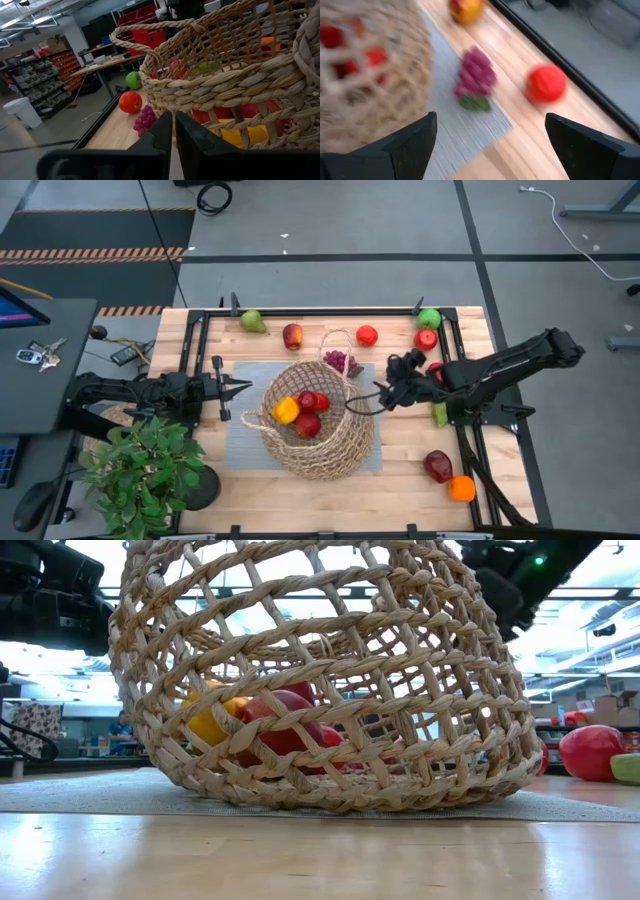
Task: Build produce basket
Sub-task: Put the red apple into the brown basket
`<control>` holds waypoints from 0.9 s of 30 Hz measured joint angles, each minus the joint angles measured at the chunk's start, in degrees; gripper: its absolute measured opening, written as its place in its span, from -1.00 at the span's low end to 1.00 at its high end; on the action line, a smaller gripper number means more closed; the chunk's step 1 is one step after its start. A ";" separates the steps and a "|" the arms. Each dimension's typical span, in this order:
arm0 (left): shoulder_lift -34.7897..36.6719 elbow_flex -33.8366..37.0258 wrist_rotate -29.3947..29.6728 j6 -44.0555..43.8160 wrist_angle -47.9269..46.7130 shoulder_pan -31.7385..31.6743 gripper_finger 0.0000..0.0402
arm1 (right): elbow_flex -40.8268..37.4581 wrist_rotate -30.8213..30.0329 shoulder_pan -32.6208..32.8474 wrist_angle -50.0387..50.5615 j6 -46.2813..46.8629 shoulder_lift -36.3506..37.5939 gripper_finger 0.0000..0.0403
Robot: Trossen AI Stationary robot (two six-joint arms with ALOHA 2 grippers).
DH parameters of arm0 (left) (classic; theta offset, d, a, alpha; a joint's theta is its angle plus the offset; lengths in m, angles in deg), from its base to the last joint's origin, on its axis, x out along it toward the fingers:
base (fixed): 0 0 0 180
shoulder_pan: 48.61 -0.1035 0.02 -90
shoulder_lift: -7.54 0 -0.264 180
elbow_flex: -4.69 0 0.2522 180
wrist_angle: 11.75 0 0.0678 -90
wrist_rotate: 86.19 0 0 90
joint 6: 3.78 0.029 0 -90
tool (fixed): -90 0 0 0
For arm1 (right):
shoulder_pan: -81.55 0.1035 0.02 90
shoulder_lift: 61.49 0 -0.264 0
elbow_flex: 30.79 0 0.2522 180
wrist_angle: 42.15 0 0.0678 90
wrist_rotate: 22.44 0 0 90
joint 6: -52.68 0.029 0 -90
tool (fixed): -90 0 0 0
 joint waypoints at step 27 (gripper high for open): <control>-0.02 -0.01 0.21 0.04 0.00 -0.57 -0.82 | -2.09 12.89 -28.89 -2.23 -2.51 0.97 0.85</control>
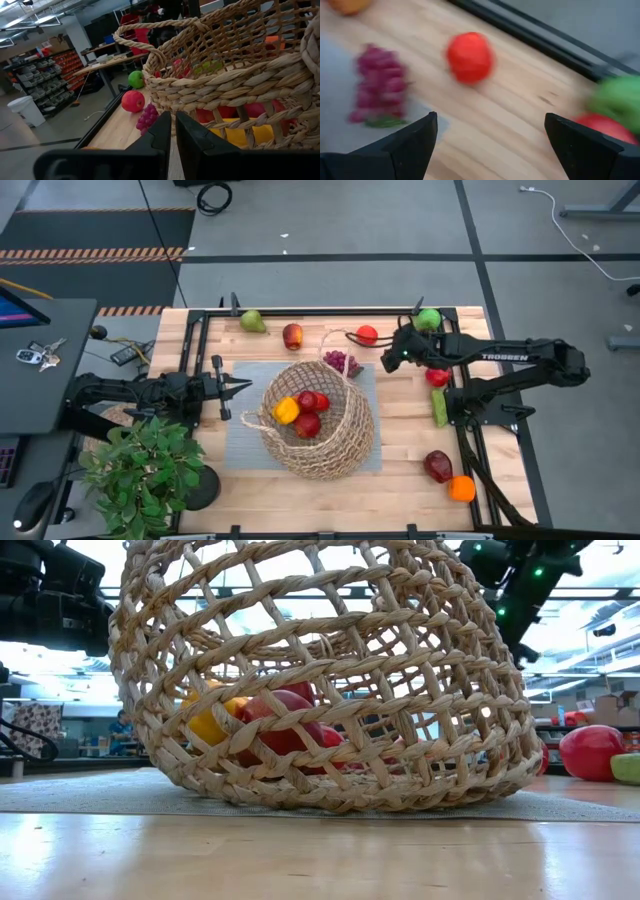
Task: Build produce basket
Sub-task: Put the red apple into the brown basket
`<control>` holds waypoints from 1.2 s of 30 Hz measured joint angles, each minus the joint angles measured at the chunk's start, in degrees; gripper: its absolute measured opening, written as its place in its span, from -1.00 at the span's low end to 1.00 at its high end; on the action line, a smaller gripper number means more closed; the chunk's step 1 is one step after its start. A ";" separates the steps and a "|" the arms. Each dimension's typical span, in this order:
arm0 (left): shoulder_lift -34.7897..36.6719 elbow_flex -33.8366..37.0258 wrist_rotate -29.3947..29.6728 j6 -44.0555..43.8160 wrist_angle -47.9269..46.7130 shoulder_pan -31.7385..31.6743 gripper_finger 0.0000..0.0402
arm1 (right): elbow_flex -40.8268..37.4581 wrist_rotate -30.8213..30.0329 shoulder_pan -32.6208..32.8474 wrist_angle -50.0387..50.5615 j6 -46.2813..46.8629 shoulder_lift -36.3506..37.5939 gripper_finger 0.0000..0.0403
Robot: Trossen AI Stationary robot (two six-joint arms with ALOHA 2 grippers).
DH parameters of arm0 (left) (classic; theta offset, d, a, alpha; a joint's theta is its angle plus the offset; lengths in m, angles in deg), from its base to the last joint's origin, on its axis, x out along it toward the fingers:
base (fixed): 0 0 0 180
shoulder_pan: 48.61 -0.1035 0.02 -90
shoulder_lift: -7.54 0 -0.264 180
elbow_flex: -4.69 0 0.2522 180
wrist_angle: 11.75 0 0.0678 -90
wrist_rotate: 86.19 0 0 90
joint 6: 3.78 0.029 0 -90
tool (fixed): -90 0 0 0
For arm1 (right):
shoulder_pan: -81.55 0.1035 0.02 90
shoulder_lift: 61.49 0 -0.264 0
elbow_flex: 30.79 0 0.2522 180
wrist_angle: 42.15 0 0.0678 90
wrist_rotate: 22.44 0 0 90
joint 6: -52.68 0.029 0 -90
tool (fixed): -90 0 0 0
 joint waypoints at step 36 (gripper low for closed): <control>0.01 0.00 0.02 0.11 0.00 0.00 -0.84 | -3.66 14.09 -18.42 -49.38 -20.59 -22.29 0.98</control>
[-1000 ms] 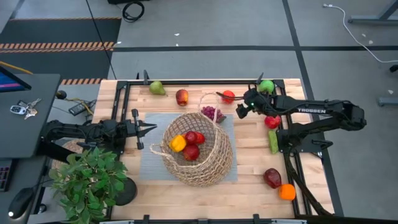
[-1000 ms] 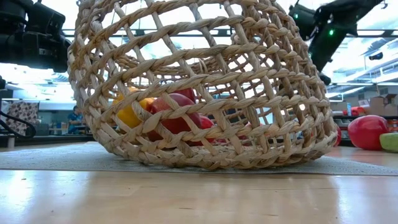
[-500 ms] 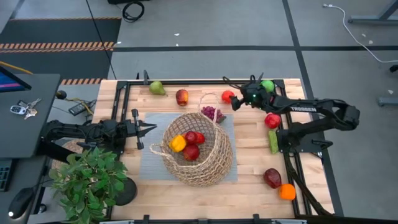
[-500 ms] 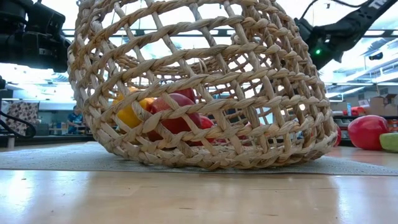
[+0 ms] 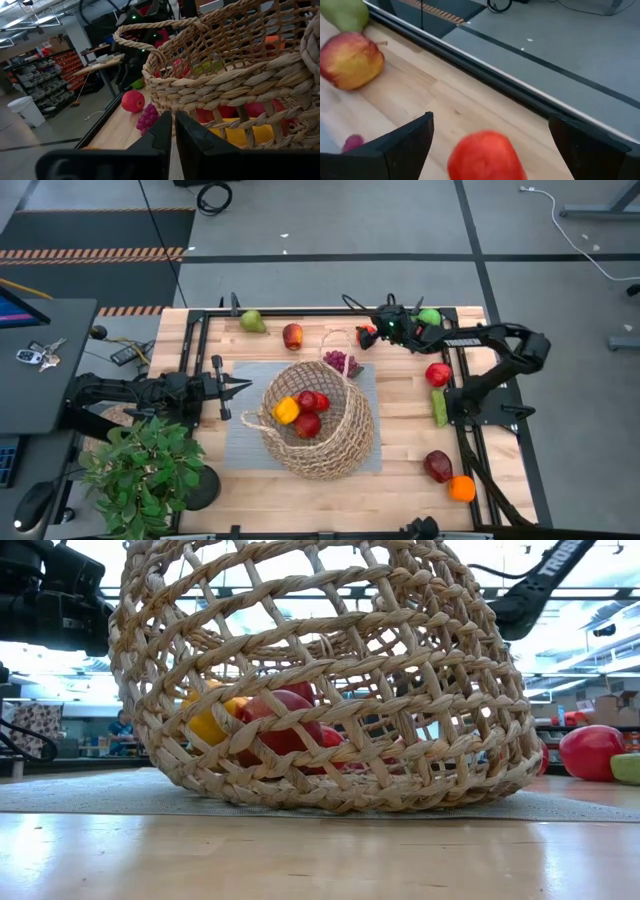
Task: Build produce basket
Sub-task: Put the red apple into the brown basket
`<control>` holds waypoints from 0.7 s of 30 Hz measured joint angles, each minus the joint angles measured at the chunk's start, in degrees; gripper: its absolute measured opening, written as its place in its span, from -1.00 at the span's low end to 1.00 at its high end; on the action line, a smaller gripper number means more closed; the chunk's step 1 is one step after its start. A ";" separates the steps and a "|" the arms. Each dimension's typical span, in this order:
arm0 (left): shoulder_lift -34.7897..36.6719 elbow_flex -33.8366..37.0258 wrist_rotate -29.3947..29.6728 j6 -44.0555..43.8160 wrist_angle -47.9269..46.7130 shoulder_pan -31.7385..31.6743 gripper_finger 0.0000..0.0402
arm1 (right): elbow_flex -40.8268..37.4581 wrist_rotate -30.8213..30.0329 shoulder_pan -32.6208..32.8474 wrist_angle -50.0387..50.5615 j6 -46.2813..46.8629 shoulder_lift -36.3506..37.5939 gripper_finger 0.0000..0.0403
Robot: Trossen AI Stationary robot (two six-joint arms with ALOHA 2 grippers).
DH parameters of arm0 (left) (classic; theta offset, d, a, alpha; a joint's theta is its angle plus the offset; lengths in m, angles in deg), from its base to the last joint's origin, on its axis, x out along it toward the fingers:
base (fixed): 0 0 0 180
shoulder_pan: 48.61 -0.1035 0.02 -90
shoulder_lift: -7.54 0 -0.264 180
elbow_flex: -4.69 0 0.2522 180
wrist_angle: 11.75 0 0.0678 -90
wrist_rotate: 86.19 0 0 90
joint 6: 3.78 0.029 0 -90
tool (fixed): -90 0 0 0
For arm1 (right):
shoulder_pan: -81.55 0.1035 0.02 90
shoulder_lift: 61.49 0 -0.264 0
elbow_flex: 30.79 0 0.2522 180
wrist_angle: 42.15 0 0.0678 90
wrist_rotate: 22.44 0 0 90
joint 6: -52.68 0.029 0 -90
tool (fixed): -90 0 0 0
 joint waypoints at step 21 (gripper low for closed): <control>0.00 0.01 0.00 1.36 0.04 0.00 -0.82 | 10.64 -1.68 -1.78 16.41 2.72 -13.11 0.97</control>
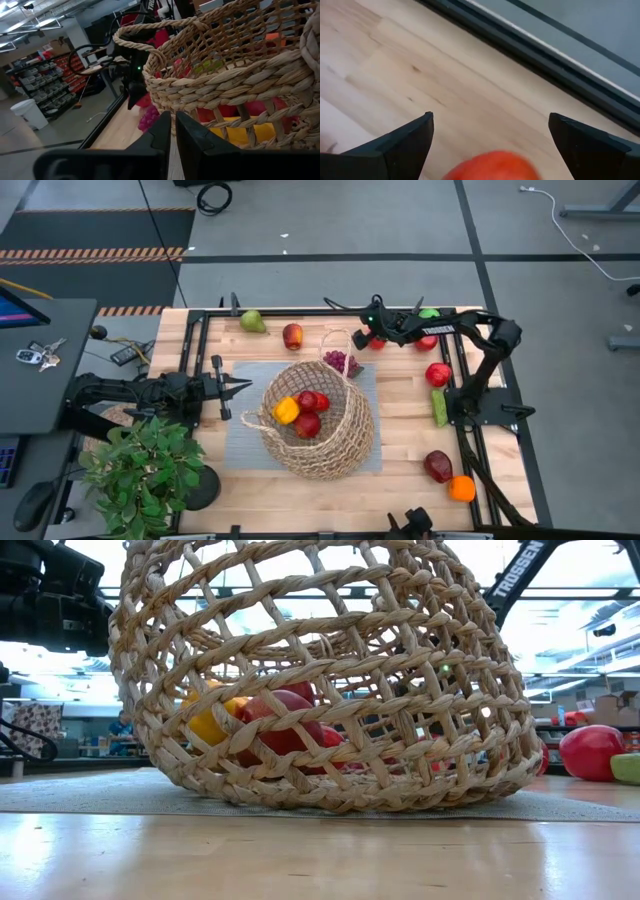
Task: Build produce basket
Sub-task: Put the red apple into the brown basket
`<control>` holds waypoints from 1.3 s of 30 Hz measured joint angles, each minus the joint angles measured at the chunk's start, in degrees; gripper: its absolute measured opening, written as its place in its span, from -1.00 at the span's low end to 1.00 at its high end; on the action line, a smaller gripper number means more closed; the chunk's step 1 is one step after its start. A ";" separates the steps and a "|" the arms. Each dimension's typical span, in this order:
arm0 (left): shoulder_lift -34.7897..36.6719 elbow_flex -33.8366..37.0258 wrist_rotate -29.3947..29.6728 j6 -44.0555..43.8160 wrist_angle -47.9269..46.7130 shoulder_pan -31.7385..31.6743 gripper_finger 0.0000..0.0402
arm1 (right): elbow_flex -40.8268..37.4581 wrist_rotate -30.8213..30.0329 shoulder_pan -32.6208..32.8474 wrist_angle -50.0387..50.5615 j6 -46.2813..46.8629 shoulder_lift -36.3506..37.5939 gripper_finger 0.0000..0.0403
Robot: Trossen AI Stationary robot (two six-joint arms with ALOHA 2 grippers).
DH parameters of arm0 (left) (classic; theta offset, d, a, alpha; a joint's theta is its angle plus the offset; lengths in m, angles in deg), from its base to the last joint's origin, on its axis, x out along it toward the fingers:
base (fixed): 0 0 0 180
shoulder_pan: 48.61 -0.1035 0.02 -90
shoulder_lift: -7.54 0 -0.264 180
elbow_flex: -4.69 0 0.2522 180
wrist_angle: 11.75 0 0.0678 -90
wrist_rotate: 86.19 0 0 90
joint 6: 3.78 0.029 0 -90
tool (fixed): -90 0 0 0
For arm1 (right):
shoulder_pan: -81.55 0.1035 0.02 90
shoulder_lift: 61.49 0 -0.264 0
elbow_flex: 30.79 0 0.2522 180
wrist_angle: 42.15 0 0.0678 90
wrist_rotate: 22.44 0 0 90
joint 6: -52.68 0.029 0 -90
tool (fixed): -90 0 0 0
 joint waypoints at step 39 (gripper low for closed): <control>0.02 -0.01 -0.02 -0.01 -0.01 0.00 -0.82 | -0.04 -1.46 11.87 12.53 5.36 40.43 0.52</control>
